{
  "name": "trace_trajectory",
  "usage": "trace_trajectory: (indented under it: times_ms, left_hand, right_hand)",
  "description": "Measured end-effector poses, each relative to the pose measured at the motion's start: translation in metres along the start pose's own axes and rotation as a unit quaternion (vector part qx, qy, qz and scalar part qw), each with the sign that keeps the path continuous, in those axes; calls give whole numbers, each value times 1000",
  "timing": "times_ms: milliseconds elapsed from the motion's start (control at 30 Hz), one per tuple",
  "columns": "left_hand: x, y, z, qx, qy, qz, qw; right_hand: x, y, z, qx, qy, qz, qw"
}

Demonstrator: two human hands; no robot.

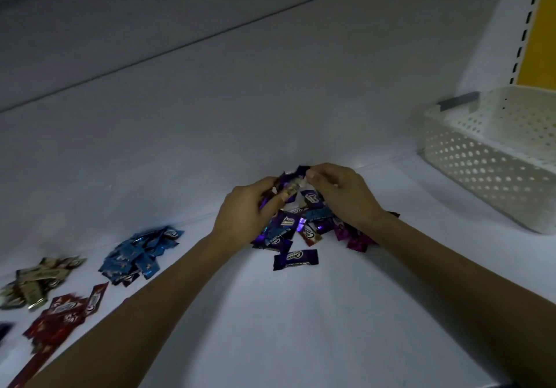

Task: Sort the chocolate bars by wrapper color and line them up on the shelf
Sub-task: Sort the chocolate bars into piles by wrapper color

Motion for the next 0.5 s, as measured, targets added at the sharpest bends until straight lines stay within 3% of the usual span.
trace_trajectory:
  times_ms: [100,167,267,400,500]
  left_hand:
    - [-8,-8,6,194,-120,-19,973]
    - [-16,-17,9,208,-136,-40,968]
    - [-32,-42,-3,157,-39,-133,978]
    - [-37,-55,-24,60,161,-192,966]
    - [-33,-60,-32,34,193,-210,958]
  right_hand:
    - [-1,2,13,-76,0,1,997]
    - [-3,1,22,-138,2,-9,990]
    - [-3,1,25,-156,5,-3,988]
    - [-1,8,23,-220,9,51,974]
    - [0,9,31,-270,-42,40,961]
Point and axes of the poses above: each hand's wrist, its own x-axis towards the middle knuckle, its own y-axis out of the back of the hand, z = x × y, the point moved 6 cm from there along x, towards the middle knuckle, and after that the axes turned 8 degrees about z, right-handed, at the moved point
